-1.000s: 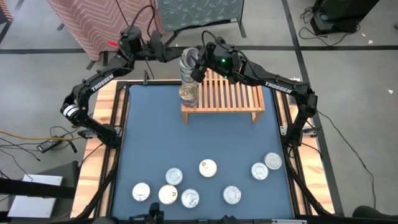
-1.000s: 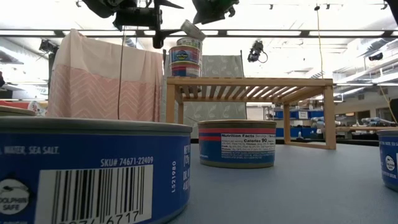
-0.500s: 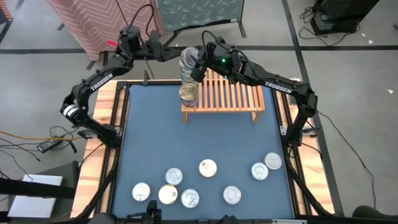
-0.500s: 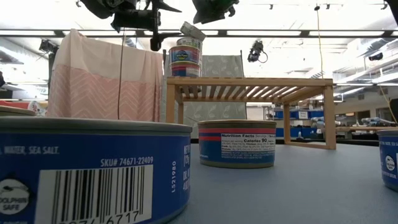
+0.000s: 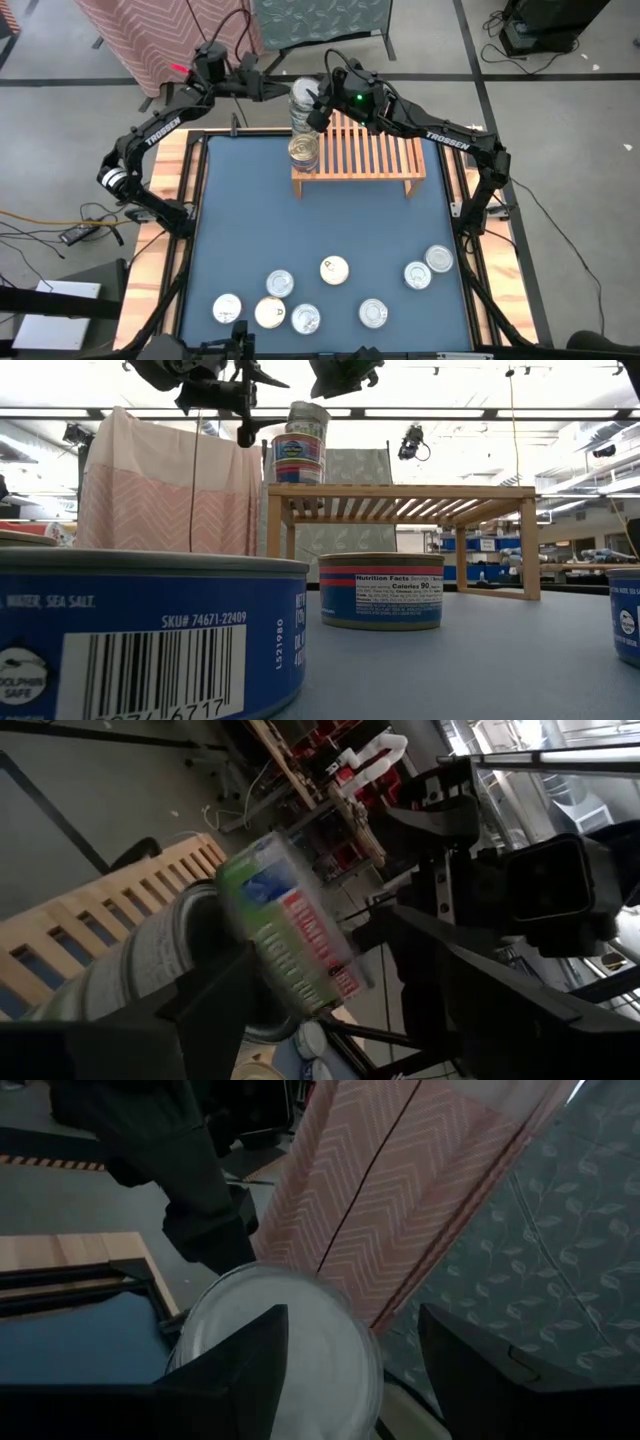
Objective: Stack canned seafood by type on shelf
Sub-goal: Stack the green tuna can on top of the other green tuna cans on the shelf
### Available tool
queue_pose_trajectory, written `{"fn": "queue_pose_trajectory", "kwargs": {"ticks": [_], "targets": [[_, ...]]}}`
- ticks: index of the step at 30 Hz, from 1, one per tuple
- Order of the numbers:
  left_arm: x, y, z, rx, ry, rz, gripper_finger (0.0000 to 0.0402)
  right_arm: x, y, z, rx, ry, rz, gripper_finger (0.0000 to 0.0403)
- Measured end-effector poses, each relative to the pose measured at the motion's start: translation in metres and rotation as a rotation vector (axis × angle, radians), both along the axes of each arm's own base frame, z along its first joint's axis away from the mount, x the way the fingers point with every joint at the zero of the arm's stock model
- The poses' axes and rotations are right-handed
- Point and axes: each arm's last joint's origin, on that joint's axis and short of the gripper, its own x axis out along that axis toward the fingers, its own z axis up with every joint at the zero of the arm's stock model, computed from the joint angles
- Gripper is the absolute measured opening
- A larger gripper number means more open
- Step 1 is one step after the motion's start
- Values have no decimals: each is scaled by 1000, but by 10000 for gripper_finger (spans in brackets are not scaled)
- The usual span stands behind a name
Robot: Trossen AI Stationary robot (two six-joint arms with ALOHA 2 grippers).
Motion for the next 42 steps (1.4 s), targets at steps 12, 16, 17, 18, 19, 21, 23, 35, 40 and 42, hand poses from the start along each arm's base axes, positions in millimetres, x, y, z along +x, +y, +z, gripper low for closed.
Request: {"fn": "queue_pose_trajectory", "kwargs": {"ticks": [12,16,17,18,19,21,23,35,40,42], "targets": [[-20,13,1,45,-9,-14,312,0,6,2,0,5,15,230],[-37,14,7,110,-24,-38,312,-13,29,20,-47,26,70,230],[-42,12,12,140,-32,-38,312,-20,38,26,-59,40,92,230],[-46,7,18,175,-43,-47,312,-27,48,32,-63,56,114,229],[-50,1,24,212,-55,-55,312,-35,59,38,-58,71,138,227],[-58,-16,39,266,-83,-91,312,-52,81,46,-17,92,183,224],[-61,-36,52,311,-113,-152,312,-71,104,50,74,113,224,221],[-77,-152,61,220,-91,-329,312,-151,246,-7,823,578,137,193],[-78,-170,31,119,14,-269,312,-164,301,-55,900,600,-59,186],[-75,-174,18,101,52,-220,312,-169,315,-86,946,646,-191,183]]}}
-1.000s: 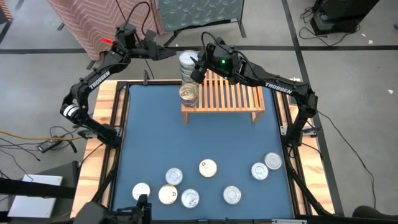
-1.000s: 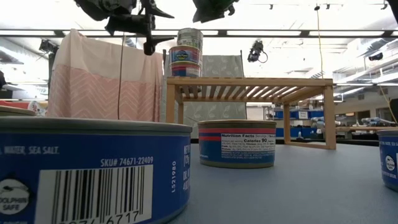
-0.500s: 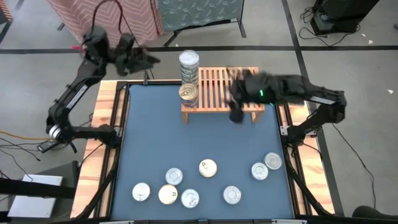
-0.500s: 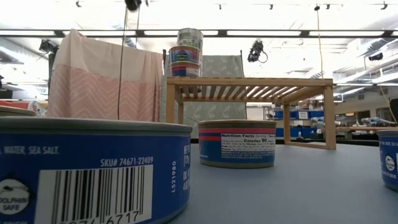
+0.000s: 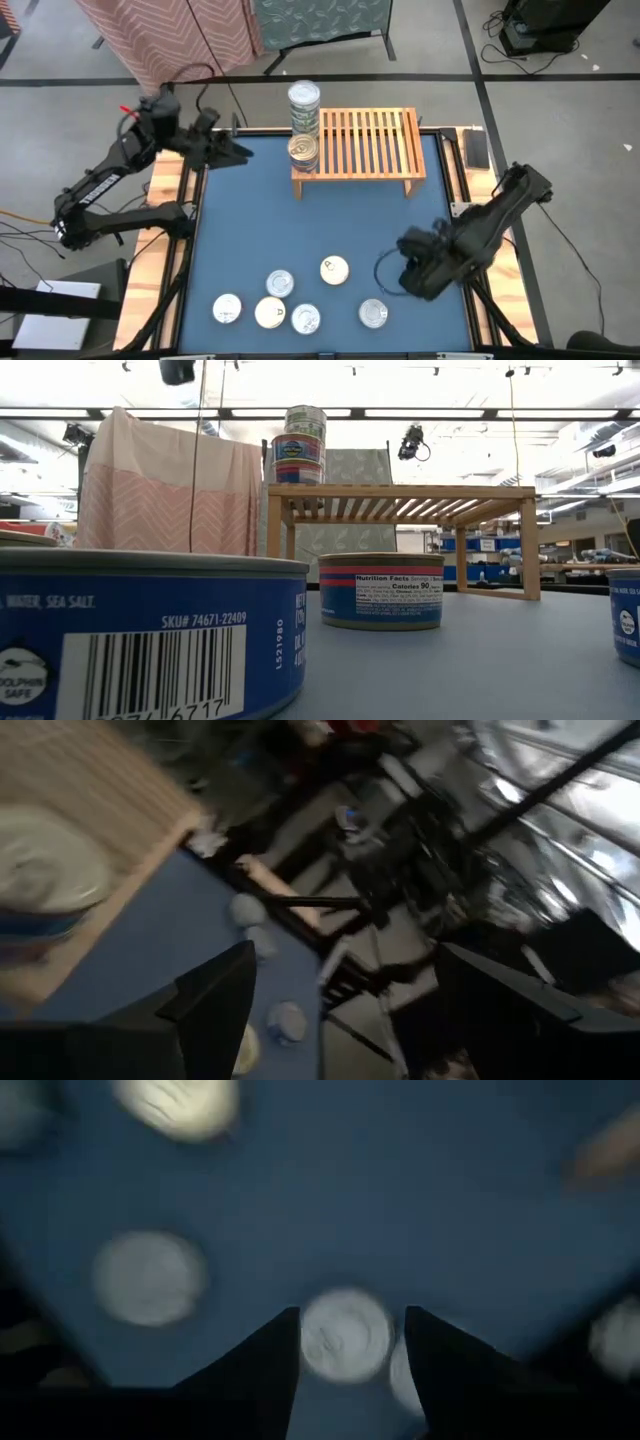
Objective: Stack canned seafood by type on shelf
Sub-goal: Stack the green tuna can on top of the other green tuna cans on the shelf
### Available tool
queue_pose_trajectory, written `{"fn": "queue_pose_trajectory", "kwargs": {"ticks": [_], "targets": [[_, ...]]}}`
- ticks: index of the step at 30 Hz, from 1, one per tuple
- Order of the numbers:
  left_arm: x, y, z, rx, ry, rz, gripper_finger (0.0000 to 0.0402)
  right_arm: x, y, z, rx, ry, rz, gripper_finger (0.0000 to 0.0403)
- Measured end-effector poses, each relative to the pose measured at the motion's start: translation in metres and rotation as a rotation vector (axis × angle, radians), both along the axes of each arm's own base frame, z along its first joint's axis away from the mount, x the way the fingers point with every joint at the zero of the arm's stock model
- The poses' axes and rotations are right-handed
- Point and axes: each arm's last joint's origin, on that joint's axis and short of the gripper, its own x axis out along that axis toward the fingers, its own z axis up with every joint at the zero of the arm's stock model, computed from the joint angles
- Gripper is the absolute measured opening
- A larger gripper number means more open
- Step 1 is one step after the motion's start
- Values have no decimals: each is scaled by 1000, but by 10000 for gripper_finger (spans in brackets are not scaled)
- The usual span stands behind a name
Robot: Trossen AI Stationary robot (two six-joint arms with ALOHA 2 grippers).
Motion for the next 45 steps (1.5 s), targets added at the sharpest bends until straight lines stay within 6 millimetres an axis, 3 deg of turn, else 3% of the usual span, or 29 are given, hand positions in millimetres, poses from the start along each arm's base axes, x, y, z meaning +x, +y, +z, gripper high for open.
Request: {"fn": "queue_pose_trajectory", "kwargs": {"ticks": [5,8,12,18,28,32,35,41,45], "targets": [[10,2,-35,-119,109,186,312,-19,8,-60,-33,150,-454,178],[18,4,-52,-187,133,207,312,-32,4,-72,-66,203,-645,177],[28,5,-73,-264,160,199,312,-40,-6,-82,-64,266,-764,177],[35,2,-97,-364,219,188,312,-39,-14,-118,-46,303,-812,177],[35,1,-110,-443,261,208,312,-54,-27,-166,-23,401,-871,177],[35,1,-120,-437,288,207,312,-51,-35,-178,31,392,-874,176],[34,0,-129,-451,317,207,312,-43,-43,-179,57,382,-869,176],[33,-1,-149,-471,367,208,312,-10,-67,-177,86,197,-767,176],[32,-1,-156,-481,389,211,312,17,-85,-178,80,-30,-666,172]]}}
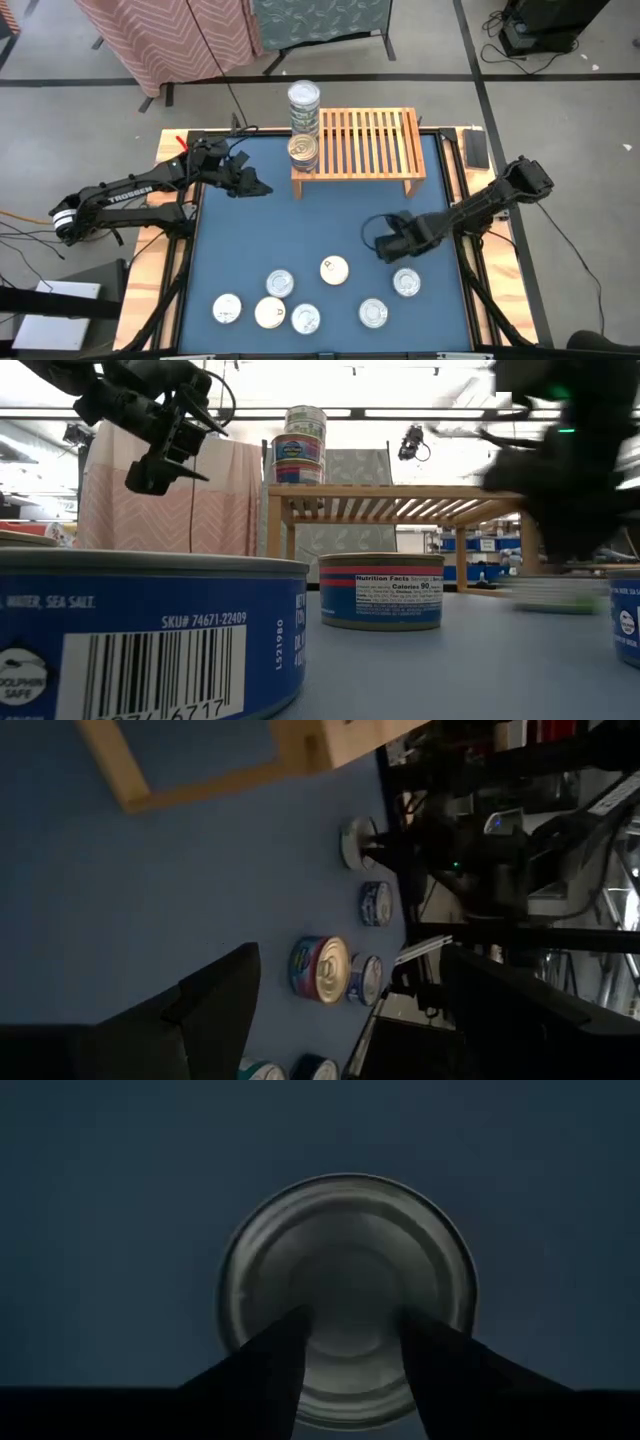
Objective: Stack canned seafood by type on shelf
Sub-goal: Stack the green tuna can on top of the other green tuna cans on the shelf
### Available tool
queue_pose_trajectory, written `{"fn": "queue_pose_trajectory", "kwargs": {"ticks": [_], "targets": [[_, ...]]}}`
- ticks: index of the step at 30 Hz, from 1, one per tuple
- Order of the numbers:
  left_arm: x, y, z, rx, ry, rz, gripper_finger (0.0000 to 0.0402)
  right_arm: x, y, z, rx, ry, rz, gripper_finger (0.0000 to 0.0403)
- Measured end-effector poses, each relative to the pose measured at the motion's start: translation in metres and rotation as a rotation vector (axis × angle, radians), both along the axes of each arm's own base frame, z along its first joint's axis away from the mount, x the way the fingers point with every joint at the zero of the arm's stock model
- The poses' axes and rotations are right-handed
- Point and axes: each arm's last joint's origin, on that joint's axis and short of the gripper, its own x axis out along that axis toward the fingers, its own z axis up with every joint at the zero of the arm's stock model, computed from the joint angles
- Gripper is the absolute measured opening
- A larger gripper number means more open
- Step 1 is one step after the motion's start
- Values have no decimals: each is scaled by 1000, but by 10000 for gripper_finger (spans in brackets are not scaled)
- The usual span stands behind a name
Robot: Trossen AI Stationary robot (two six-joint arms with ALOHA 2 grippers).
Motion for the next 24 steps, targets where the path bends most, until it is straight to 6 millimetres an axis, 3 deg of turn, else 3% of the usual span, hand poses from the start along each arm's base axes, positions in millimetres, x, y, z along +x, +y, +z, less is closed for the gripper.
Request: {"fn": "queue_pose_trajectory", "kwargs": {"ticks": [3,11,14,20,24], "targets": [[0,0,1,3,-9,-4,312,34,-12,3,-93,-270,138,170],[0,-1,-6,11,51,-30,312,78,-44,16,-140,-554,383,163],[1,-2,-9,5,76,-31,312,80,-47,25,-167,-497,395,157],[4,-12,-10,19,81,-100,312,62,-52,16,-206,-258,375,145],[8,-26,-11,32,89,-185,312,60,-50,15,-233,-248,346,143]]}}
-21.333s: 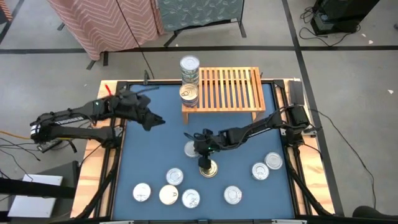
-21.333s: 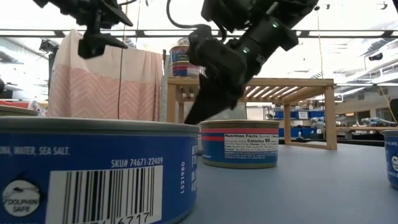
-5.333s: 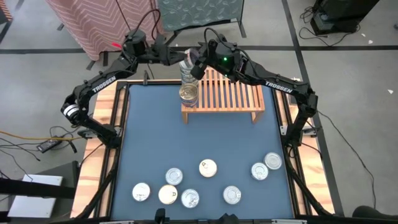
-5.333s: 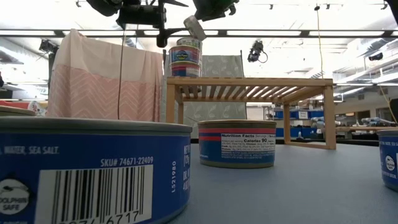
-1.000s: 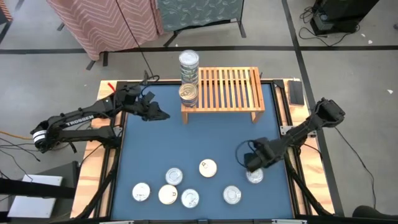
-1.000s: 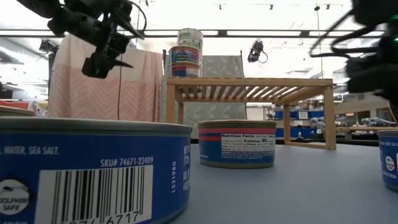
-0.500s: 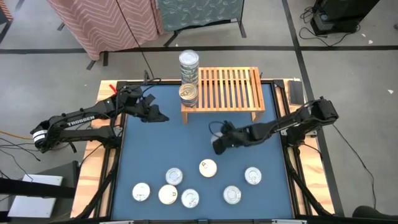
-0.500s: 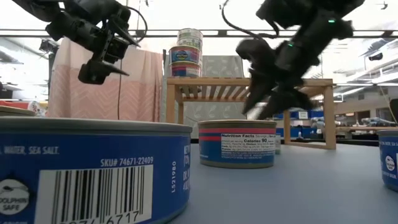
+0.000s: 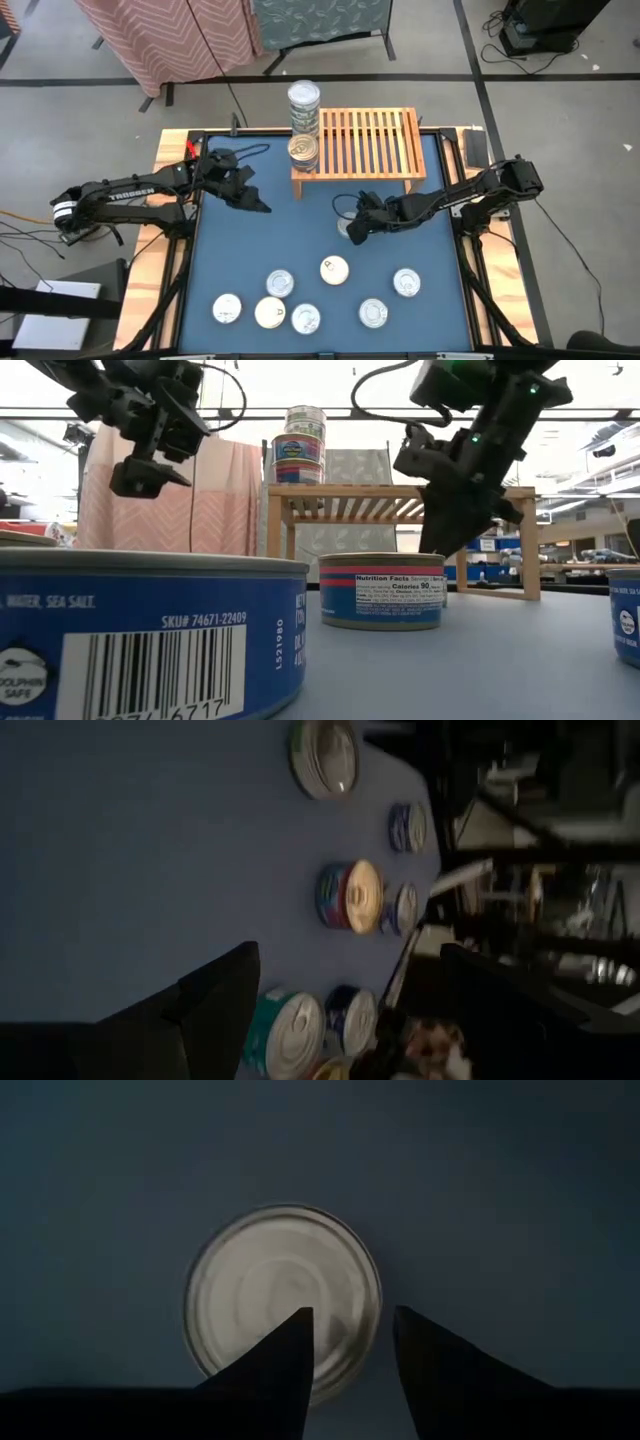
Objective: Stack canned seafood by type on shelf
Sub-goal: Stack the green tuna can on top of the other green tuna cans on the shelf
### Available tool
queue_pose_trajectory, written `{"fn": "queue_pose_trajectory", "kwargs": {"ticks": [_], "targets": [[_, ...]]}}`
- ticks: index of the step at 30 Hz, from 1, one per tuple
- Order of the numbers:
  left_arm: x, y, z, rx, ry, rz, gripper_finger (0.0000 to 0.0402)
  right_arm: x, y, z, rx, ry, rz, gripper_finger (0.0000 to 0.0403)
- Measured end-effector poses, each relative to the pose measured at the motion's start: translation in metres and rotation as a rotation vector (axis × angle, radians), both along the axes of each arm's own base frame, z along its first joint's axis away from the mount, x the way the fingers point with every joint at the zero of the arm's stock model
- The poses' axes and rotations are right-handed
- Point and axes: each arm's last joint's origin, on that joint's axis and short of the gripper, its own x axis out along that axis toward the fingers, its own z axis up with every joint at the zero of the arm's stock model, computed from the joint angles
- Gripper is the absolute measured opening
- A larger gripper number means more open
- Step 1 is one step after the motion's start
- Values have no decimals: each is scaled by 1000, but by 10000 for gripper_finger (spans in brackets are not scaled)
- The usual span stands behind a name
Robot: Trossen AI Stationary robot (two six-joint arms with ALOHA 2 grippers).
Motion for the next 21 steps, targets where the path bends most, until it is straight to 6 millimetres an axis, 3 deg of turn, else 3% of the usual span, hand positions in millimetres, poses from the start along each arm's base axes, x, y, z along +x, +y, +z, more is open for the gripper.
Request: {"fn": "queue_pose_trajectory", "kwargs": {"ticks": [4,10,21], "targets": [[3,-11,-1,54,18,-21,312,5,1,-12,-8,-15,22,143],[6,-17,0,74,17,-2,312,34,7,-32,35,-128,124,142],[10,-28,2,134,0,15,312,95,8,-26,-57,-304,406,142]]}}
